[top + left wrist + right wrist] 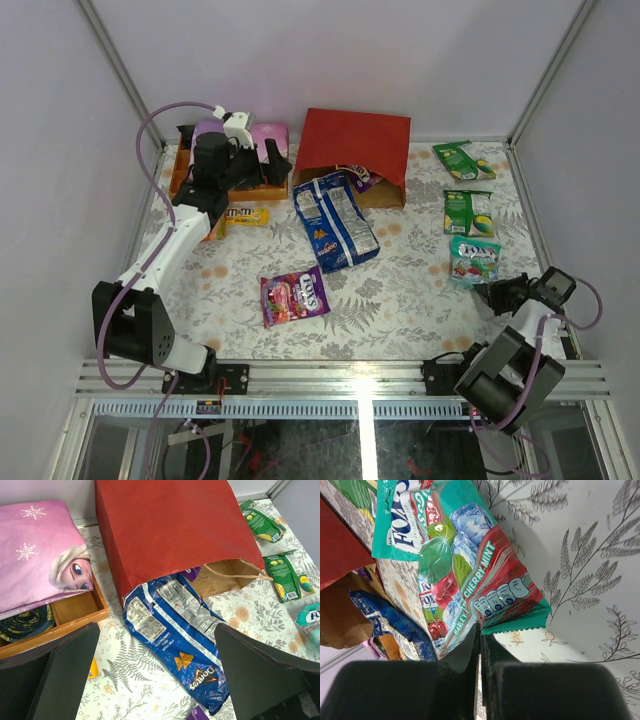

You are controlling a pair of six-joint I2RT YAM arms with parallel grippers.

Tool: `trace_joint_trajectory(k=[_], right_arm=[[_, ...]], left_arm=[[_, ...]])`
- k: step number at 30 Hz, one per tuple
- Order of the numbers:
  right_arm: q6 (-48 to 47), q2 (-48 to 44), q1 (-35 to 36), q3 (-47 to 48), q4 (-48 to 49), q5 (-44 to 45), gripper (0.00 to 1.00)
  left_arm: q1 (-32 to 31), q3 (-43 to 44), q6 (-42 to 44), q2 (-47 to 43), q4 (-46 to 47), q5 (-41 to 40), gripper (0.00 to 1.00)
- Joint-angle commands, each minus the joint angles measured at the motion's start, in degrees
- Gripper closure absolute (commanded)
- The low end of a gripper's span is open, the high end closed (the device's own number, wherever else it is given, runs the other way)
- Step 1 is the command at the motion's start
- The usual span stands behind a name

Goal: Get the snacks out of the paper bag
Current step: Place the snack at the center of the board.

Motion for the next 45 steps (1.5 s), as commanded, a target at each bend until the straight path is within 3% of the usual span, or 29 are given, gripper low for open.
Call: trace_joint_trajectory(k=[1, 6, 8, 9, 10, 11, 12, 13, 16, 20, 26, 28, 31, 33, 38, 45], right_arm=[[-5.56, 3.42, -1.84, 4.94, 1.29, 2.14, 1.00], [-10.02, 6.48, -2.02, 7.15, 0.35, 3.64, 0.99], [-11.12, 6.93, -2.02, 7.35, 0.05, 3.79, 0.93], [-11.59, 6.72, -2.02, 7.44, -0.24, 3.73, 0.83], [-11.79, 6.01, -2.04, 7.38, -0.39, 3.63, 0.63], [-11.75, 4.54, -2.02, 7.23, -0.46, 3.71, 0.19], [-11.56, 2.44, -2.02, 7.24, -0.70, 4.45, 0.04], [-10.93, -0.09, -2.02, 7.27, -1.03, 5.56, 0.00], [-8.01, -9.20, -1.98, 7.92, -2.25, 10.08, 0.01], [-5.39, -8.80, -1.84, 9.07, -1.77, 11.17, 0.01], [-2.27, -6.25, -0.07, 9.65, 6.27, 5.97, 0.18], [-1.69, -5.54, 1.96, 9.17, 11.25, 5.08, 0.38], [-0.93, -3.59, 3.35, 7.83, 18.98, 3.67, 0.82], [1.61, -0.60, 3.40, 6.59, 22.67, 0.49, 0.99], [10.96, 11.21, 3.43, -1.63, 39.74, -4.65, 1.00], [21.55, 38.98, 3.49, -9.36, 72.35, -10.64, 1.00]], left_arm=[[0.30, 1.39, 1.54, 0.30, 0.12, -1.55, 0.00], [0.30, 1.48, 1.55, 0.64, 0.10, -1.51, 0.00], [0.39, 1.52, 1.55, 0.73, 0.16, -1.41, 0.00], [0.35, 1.49, 1.55, 0.70, 0.13, -1.47, 0.00], [0.33, 1.50, 1.55, 0.85, 0.16, -1.46, 0.00], [0.32, 1.50, 1.55, 0.93, 0.15, -1.47, 0.00], [0.32, 1.48, 1.55, 0.93, 0.14, -1.45, 0.00], [0.36, 1.48, 1.50, 1.02, 0.16, -1.41, 0.00], [0.31, 1.55, 1.46, 1.15, 0.19, -1.08, 0.00], [0.34, 1.80, 1.16, 1.05, 0.40, -0.52, 0.00], [0.39, 1.79, 0.84, 0.98, 0.49, 0.46, 0.00], [0.34, 1.52, 0.76, 0.82, 0.74, 0.61, 0.00], [0.33, 1.24, 0.82, 0.70, 1.03, 0.56, 0.00], [0.34, 1.14, 0.84, 0.73, 1.09, 0.06, 0.00], [0.44, 0.74, 1.08, 1.15, 1.45, -0.28, 0.00], [1.12, 0.45, 1.52, 1.07, 1.13, -0.99, 0.00]])
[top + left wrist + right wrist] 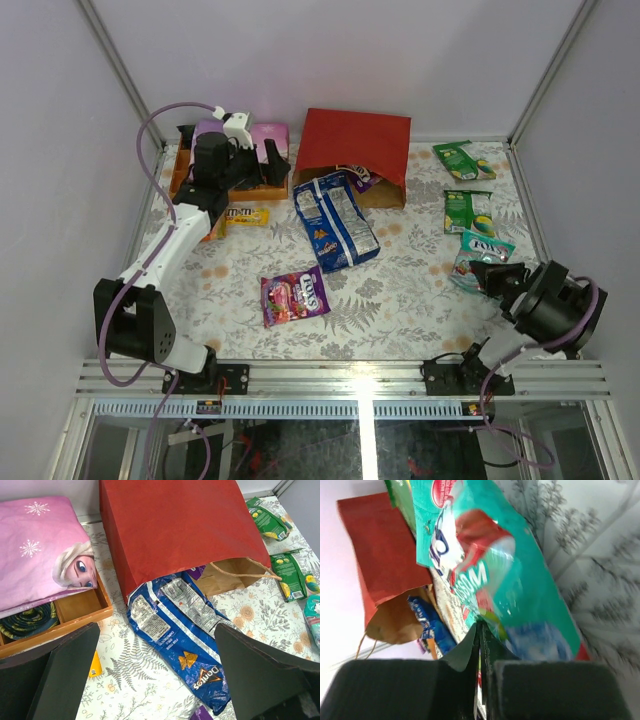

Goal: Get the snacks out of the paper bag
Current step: Place the snack at the center of the board, then adjust the snack at the center of the board.

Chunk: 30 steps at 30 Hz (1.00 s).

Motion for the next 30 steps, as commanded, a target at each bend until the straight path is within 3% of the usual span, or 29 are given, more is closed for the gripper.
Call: trace_joint_trajectory(k=[1, 4, 8, 14, 17, 21, 30], right_arm=[[9.33, 14.54, 0.44, -4.30, 27.30, -3.86, 1.00], [18.09, 19.88, 0.47, -6.66, 42.05, -5.66, 1.00], [22.01, 14.48, 0.49, -6.22, 44.37, -6.37, 1.00], [13.18, -7.23, 0.72, 1.25, 19.21, -2.40, 1.00], [9.49, -12.61, 1.13, 4.16, 10.21, 1.89, 1.00], [11.71, -6.66, 1.25, 3.93, 16.54, 1.85, 1.00], [17.48, 21.68, 4.67, -0.72, 38.76, 0.79, 1.00]], left_arm=[[0.86, 0.39, 1.09, 0.36, 1.20, -1.08, 0.00], [0.97, 0.38, 1.09, 0.28, 1.04, -1.17, 0.00], [0.98, 0.67, 0.96, 0.55, 0.88, -0.78, 0.00], [0.96, 0.65, 0.64, 0.71, 1.19, -0.13, 0.00], [0.97, 0.74, 0.45, 1.05, 1.46, 0.53, 0.00], [0.96, 0.76, 0.34, 1.28, 1.65, 0.99, 0.00], [1.05, 0.41, 0.62, 1.04, 1.48, -0.18, 0.00]])
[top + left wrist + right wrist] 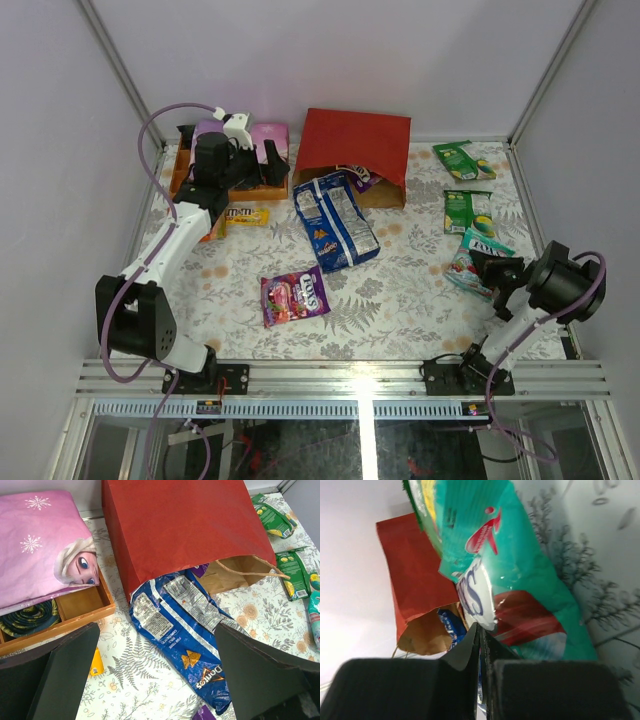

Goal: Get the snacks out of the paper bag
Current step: Adjust the snack at the center of the board.

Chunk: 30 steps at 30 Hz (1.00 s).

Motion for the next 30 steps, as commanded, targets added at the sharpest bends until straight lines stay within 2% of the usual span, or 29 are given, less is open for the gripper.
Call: trace_joint_trajectory(k=[1, 5, 9, 12, 15, 17, 19, 21, 24, 27, 30], right_arm=[[3.22, 8.36, 1.27, -2.72, 13.57, 0.20, 1.00], [4.66, 9.69, 1.27, -3.07, 16.32, 0.07, 1.00], [3.78, 2.72, 1.30, -2.27, 12.27, 0.31, 1.00], [-0.35, -8.39, 1.84, -0.70, 0.80, 1.75, 1.00], [-10.44, -22.11, 3.69, 3.56, -19.85, 6.49, 1.00], [-19.04, -29.05, 5.76, 7.54, -32.80, 12.26, 0.95], [-23.59, -32.58, 7.24, 10.36, -40.54, 14.19, 0.84], [-27.86, -33.86, 9.53, 13.94, -47.98, 15.71, 0.68], [-31.59, -33.73, 13.88, 15.71, -53.44, 17.06, 0.59], [-31.90, -30.60, 16.71, 15.32, -52.78, 15.31, 0.60], [-30.78, -23.86, 17.19, 15.22, -49.91, 10.87, 0.68]], left_arm=[[0.32, 0.51, 0.55, 0.15, 1.32, -0.48, 0.00], [0.44, 0.56, 0.65, 0.16, 1.22, -0.83, 0.00], [0.44, 0.57, 0.66, 0.11, 1.13, -0.87, 0.00], [0.44, 0.65, 0.65, 0.01, 1.13, -0.70, 0.00], [0.43, 0.65, 0.65, 0.06, 1.02, -0.60, 0.00], [0.38, 0.69, 0.65, 0.07, 1.03, -0.60, 0.00], [0.39, 0.56, 0.61, -0.04, 1.12, -0.55, 0.00], [0.44, 0.48, 0.57, -0.10, 1.13, -0.60, 0.00], [0.45, 0.39, 0.56, -0.10, 1.22, -0.48, 0.00], [0.48, 0.30, 0.64, -0.28, 1.26, -0.54, 0.00], [0.48, 0.16, 0.73, -0.68, 1.29, -0.76, 0.00]])
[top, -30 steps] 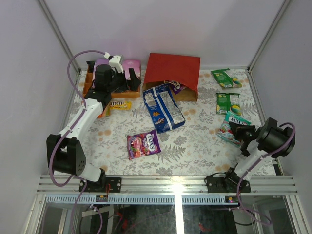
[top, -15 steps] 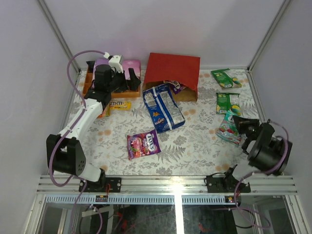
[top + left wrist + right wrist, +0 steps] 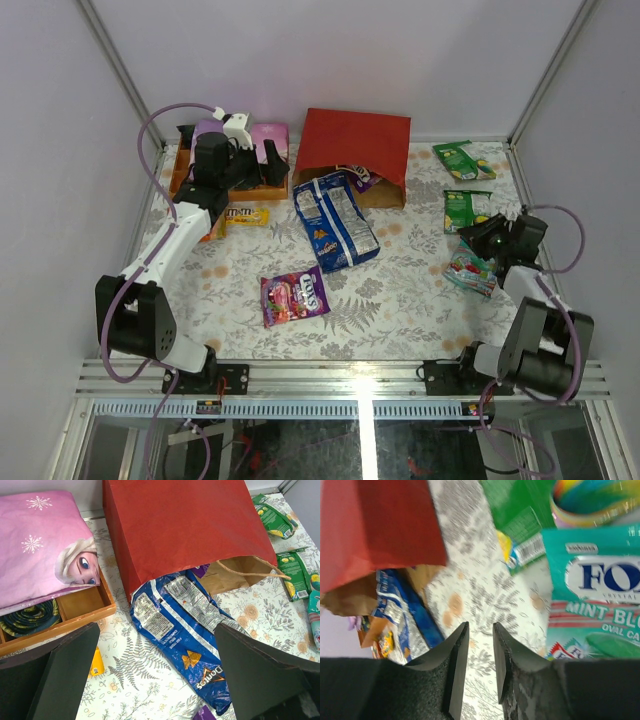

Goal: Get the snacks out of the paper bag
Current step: Adjust the snack at the center of the board.

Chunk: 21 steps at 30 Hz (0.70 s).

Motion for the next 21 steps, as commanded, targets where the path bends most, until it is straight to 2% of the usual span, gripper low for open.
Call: trace_joint_trajectory(k=[1, 9, 21], right_arm=[[-2.75, 8.30, 0.99, 0.48, -2.26, -4.00, 0.71], [-6.12, 14.97, 2.47, 1.60, -4.91, -5.39, 0.76], [-10.56, 10.24, 2.44, -3.90, -13.16, -0.92, 0.76]], left_arm=[[0.49, -0.03, 0.79, -0.87, 1.23, -0.87, 0.00], [0.46, -0.06, 1.24, -0.88, 1.06, -1.89, 0.00], [0.59, 0.12, 1.20, -0.52, 0.96, -1.94, 0.00]])
